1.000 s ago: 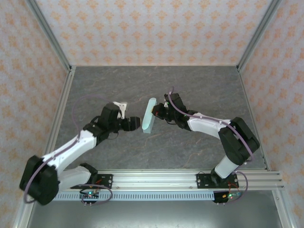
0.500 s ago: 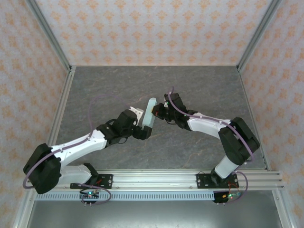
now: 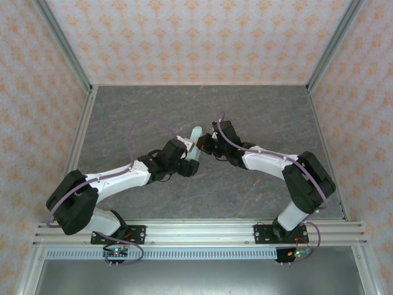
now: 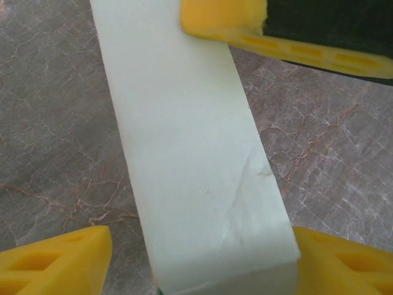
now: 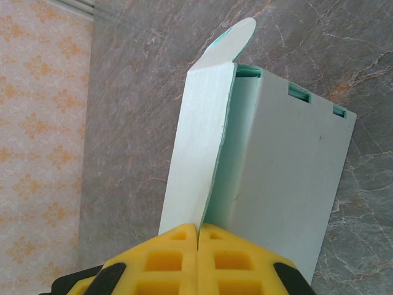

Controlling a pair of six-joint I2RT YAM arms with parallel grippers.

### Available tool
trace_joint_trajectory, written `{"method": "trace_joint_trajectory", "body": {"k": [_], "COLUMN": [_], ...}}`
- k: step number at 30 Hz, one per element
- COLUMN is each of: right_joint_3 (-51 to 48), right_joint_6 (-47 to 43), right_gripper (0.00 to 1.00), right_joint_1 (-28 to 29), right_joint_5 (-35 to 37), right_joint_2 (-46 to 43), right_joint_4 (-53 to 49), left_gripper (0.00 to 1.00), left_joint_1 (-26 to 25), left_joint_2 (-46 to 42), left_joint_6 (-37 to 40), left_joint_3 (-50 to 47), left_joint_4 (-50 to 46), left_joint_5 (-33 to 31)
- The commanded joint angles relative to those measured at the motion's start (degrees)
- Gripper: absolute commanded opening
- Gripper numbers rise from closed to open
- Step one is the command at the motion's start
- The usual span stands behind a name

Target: Fold the paper box

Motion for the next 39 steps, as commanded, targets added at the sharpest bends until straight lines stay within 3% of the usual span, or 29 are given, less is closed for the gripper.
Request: {"method": "trace_joint_trajectory", "body": {"k": [1,14,20,26,33,39], "right_joint_3": [0.1,0.2,1.2,1.8,-0.6,-6.1], "right_joint_6": [0.1,-0.4,-4.6,-16.7,-33.9,-44.8], "right_gripper": [0.02,0.04,0.24,0.39,0.43,0.44], "right_joint_1": [0.2,0.2,0.2,-1.4,-10.3,-12.8], "right_joint_5": [2.7,3.3,5.3,10.5,3.7,0.8], "right_joint_2": [0.6,-1.0,-6.9,-18.7,-29.4,-33.5], "right_joint_4": [-3.7,-4.8,-10.6,-23.0,-28.3,-21.9], "left_gripper": [0.69,0.46,0.43,0.38,0.37,0.39], "left_joint_1": [-0.4,-0.3,0.6,3.7,7.8,10.0], "left_joint_2": [1.5,0.3,-1.6,-4.4,-6.4,-3.9], "left_joint_6": [0.5,2.3,5.8,11.4,24.8,41.8], "left_joint_3": [2.8,2.1,1.3,1.7,4.9,8.7], "left_joint_4": [1.7,2.1,1.5,-0.5,-6.3,-15.1], "left_joint_5": [-1.2,-1.2,0.3,6.9,19.0,25.6]}}
